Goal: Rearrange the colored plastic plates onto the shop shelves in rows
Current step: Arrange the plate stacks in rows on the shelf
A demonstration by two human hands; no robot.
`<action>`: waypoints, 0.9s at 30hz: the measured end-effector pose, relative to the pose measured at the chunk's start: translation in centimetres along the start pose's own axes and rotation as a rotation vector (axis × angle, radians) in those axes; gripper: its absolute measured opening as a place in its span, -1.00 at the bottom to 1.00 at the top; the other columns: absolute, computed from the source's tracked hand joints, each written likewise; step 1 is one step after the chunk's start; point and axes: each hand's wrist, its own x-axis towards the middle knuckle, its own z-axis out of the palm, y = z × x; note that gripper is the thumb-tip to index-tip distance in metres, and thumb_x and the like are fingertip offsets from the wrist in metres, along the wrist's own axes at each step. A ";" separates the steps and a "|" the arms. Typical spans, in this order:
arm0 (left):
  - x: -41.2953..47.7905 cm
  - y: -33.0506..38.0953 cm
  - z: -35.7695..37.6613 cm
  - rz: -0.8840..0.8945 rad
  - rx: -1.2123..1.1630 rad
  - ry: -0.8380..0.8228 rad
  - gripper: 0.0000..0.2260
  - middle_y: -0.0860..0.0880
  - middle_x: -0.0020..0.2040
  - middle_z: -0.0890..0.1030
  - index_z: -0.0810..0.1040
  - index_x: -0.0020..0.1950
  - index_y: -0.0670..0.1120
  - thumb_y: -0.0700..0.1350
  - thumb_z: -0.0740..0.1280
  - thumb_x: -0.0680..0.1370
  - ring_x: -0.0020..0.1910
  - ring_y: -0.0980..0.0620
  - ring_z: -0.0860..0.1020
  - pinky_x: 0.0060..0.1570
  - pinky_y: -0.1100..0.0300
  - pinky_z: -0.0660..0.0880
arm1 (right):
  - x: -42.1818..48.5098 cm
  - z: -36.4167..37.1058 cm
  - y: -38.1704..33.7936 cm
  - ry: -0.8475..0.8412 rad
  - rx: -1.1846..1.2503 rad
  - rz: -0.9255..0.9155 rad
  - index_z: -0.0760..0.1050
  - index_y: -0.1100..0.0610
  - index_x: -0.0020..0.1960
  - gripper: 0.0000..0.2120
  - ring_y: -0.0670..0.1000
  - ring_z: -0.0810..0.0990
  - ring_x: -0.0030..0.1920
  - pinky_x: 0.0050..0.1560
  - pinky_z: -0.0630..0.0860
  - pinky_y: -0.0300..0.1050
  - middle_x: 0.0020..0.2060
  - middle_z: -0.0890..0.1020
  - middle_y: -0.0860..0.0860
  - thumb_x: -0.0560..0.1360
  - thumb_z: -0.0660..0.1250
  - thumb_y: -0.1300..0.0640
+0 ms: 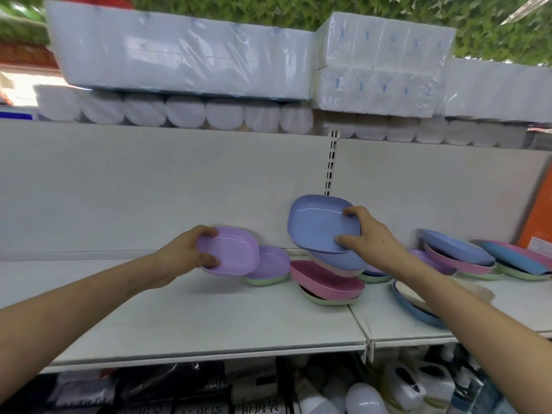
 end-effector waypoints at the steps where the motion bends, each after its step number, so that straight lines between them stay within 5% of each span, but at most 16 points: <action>1: -0.7 -0.2 -0.2 0.002 -0.008 0.001 -0.43 0.03 0.35 0.44 0.48 0.37 0.11 -0.21 0.57 0.43 0.24 -0.02 0.53 0.17 0.06 0.57 | -0.4 0.5 -0.5 -0.010 0.016 -0.012 0.27 0.00 0.51 -0.39 0.05 0.47 0.12 -0.11 0.38 -0.16 0.26 0.43 -0.04 0.55 0.45 0.06; 4: -3.1 -0.6 -0.6 -0.014 -0.023 0.015 -0.44 0.04 0.34 0.43 0.46 0.37 0.14 -0.18 0.57 0.45 0.18 -0.04 0.57 0.05 0.06 0.62 | -1.5 2.3 -1.9 -0.042 0.045 -0.065 0.24 0.01 0.54 -0.29 0.01 0.44 0.14 0.04 0.34 -0.15 0.27 0.41 -0.09 0.50 0.51 0.02; 9: -7.7 -1.9 -1.7 -0.085 0.021 0.087 -0.49 0.00 0.24 0.47 0.44 0.35 0.18 -0.13 0.54 0.49 -0.04 -0.02 0.53 -0.14 0.16 0.52 | -2.8 5.3 -3.8 -0.140 0.063 -0.130 0.21 -0.04 0.54 -0.24 0.01 0.51 0.09 -0.13 0.38 -0.28 0.24 0.45 -0.06 0.47 0.52 0.00; 13: -11.1 -3.1 -3.9 -0.127 0.019 0.141 -0.51 -0.09 0.15 0.50 0.44 0.33 0.20 -0.11 0.53 0.50 -0.22 0.01 0.46 -0.26 0.16 0.44 | -3.1 8.0 -5.9 -0.209 0.111 -0.161 0.20 -0.11 0.51 -0.22 -0.03 0.57 0.03 -0.04 0.51 -0.06 0.22 0.49 -0.03 0.42 0.54 -0.04; 17: -14.4 -4.3 -7.6 -0.156 0.044 0.214 -0.50 -0.09 0.10 0.52 0.41 0.36 0.22 -0.06 0.52 0.51 -0.25 0.00 0.45 -0.29 0.18 0.42 | -2.5 10.7 -9.3 -0.232 0.026 -0.217 0.20 -0.07 0.53 -0.19 0.06 0.55 0.13 0.01 0.49 0.01 0.28 0.49 0.00 0.41 0.54 -0.02; 22: -18.6 -6.3 -13.0 -0.195 0.053 0.321 -0.49 -0.11 0.10 0.54 0.39 0.37 0.25 -0.03 0.52 0.51 -0.23 0.00 0.46 -0.25 0.16 0.43 | -1.8 13.4 -14.1 -0.095 -0.366 -0.333 0.16 0.09 0.58 -0.19 0.23 0.57 0.24 0.10 0.54 0.08 0.37 0.49 0.14 0.45 0.47 -0.02; 27: -23.4 -8.7 -19.1 -0.209 0.059 0.381 -0.50 -0.09 0.05 0.54 0.40 0.37 0.24 -0.04 0.51 0.52 -0.28 0.03 0.43 -0.34 0.23 0.42 | -2.5 17.2 -20.8 -0.210 -0.178 -0.284 0.19 0.04 0.56 -0.16 0.19 0.54 0.30 0.18 0.48 0.05 0.41 0.48 0.09 0.42 0.54 -0.03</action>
